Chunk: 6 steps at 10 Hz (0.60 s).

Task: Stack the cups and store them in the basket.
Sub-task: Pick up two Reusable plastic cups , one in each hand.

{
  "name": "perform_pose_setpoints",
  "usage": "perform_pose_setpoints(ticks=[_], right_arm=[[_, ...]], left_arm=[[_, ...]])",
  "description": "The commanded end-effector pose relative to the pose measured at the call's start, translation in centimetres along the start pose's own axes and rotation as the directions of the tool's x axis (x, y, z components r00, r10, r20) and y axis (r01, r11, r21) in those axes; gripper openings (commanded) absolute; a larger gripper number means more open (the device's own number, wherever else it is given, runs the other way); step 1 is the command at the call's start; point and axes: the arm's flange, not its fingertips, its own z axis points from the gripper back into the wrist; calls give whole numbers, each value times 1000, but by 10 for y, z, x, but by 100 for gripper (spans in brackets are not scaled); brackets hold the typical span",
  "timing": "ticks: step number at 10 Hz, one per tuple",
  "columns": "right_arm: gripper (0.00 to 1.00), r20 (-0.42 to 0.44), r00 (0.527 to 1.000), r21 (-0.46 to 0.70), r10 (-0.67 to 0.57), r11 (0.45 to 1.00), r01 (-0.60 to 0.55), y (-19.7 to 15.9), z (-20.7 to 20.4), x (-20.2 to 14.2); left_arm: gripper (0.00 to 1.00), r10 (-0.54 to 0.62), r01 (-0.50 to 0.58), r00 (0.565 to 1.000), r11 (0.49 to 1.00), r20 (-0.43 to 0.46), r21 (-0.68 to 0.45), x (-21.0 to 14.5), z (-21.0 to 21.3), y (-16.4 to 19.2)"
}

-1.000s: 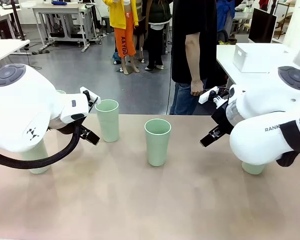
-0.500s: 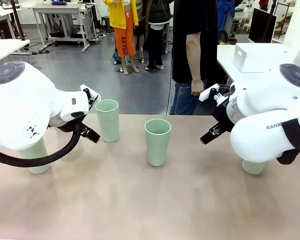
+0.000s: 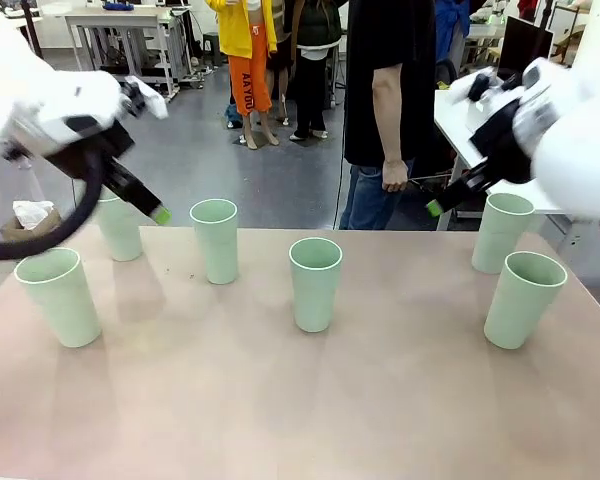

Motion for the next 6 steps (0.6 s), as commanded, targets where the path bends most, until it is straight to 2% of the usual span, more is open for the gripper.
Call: perform_pose_setpoints(ticks=[1,4,6], right_arm=[[100,17,997,100,76,992,-78,-42,38,-18],[100,33,984,202,177,963,-180,-104,81,-55],[100,65,981,235,184,952,-194,-144,91,-82]], left_arm=[[100,-134,132,991,989,-26,-65,-18,34,33],[100,-203,215,975,965,88,-152,-75,96,65],[100,-240,261,961,951,140,-163,-120,119,84]])
